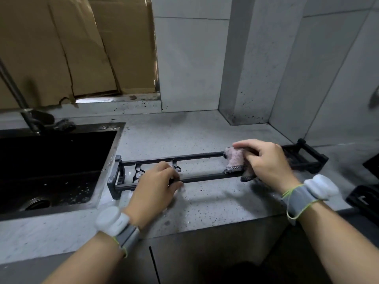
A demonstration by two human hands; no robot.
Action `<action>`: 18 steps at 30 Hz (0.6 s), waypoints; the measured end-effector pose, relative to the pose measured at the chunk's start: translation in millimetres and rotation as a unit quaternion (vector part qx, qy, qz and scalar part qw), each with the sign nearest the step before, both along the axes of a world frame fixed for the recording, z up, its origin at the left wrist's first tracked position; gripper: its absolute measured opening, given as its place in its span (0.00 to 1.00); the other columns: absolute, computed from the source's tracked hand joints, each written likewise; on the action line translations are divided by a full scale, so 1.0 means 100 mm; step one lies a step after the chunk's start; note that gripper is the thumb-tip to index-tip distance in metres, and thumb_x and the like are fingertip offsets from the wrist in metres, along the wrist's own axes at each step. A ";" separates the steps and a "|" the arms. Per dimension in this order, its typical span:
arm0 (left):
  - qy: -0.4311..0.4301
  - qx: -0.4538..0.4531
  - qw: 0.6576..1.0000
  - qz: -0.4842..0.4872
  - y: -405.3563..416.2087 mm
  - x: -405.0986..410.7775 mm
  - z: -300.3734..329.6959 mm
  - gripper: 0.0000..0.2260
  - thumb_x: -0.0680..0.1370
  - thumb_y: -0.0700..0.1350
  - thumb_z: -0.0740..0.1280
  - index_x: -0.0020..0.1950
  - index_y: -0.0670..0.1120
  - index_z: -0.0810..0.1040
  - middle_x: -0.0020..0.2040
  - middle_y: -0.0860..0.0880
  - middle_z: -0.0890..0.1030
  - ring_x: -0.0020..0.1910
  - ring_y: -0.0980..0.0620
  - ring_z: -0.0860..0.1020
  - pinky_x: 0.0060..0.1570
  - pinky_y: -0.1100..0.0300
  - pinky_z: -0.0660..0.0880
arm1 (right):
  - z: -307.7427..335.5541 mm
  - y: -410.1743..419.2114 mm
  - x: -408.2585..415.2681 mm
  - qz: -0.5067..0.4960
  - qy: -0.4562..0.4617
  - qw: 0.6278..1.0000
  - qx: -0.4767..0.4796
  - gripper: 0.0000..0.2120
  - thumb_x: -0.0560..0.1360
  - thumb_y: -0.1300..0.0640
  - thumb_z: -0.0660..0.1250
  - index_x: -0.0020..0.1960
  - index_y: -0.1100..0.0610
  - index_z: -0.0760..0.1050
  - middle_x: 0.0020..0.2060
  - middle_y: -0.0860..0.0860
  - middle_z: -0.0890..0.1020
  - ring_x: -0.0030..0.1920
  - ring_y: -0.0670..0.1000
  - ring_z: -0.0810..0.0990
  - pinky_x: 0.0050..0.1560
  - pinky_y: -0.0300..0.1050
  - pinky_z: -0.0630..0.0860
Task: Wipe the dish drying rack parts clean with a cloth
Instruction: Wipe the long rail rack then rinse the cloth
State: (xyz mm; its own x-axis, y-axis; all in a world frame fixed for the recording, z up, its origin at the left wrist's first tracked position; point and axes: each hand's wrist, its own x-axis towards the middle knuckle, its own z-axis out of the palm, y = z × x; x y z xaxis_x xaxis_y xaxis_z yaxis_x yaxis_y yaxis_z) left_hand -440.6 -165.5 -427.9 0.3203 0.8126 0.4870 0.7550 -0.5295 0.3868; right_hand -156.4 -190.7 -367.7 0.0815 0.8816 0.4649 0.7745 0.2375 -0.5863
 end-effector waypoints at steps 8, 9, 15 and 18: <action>-0.006 -0.017 1.000 0.021 0.01 0.11 -0.01 0.06 0.75 0.46 0.74 0.48 0.44 0.84 0.51 0.49 0.79 0.47 0.47 0.79 0.48 0.59 0.70 | -0.64 -0.21 -0.73 0.070 -0.047 0.996 -0.036 0.19 0.76 0.73 0.57 0.61 0.61 0.77 0.63 0.49 0.77 0.67 0.41 0.68 0.70 0.25 0.54; -0.003 -0.017 1.000 0.021 0.02 0.10 -0.01 0.06 0.75 0.45 0.75 0.47 0.44 0.84 0.50 0.48 0.79 0.47 0.46 0.79 0.48 0.57 0.71 | -0.65 -0.19 -0.90 0.096 -0.054 0.993 -0.031 0.21 0.75 0.72 0.57 0.64 0.60 0.76 0.65 0.47 0.75 0.69 0.40 0.66 0.73 0.31 0.55; 0.019 -0.015 1.000 0.006 0.00 0.02 0.04 0.12 0.74 0.43 0.74 0.56 0.44 0.81 0.53 0.47 0.79 0.51 0.45 0.80 0.49 0.58 0.70 | -0.38 0.03 -1.21 0.127 -0.008 0.992 -0.022 0.21 0.67 0.63 0.60 0.56 0.51 0.82 0.47 0.48 0.86 0.54 0.50 0.80 0.58 0.50 0.74; 0.013 0.026 1.000 -0.008 -0.09 -0.16 0.14 0.15 0.75 0.45 0.74 0.60 0.47 0.79 0.56 0.50 0.80 0.53 0.48 0.79 0.51 0.56 0.74 | -0.18 0.10 -1.08 0.096 0.011 0.995 -0.020 0.21 0.67 0.60 0.59 0.55 0.53 0.82 0.50 0.48 0.85 0.53 0.48 0.80 0.57 0.38 0.73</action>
State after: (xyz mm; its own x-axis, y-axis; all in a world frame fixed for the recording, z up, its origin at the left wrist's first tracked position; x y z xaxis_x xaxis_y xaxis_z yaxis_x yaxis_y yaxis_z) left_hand -457.1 -174.7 -414.2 0.3460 0.7814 0.5193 0.7558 -0.5601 0.3392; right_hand -264.0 -180.5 -385.5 -0.0799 0.8998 0.4288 0.7047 0.3552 -0.6142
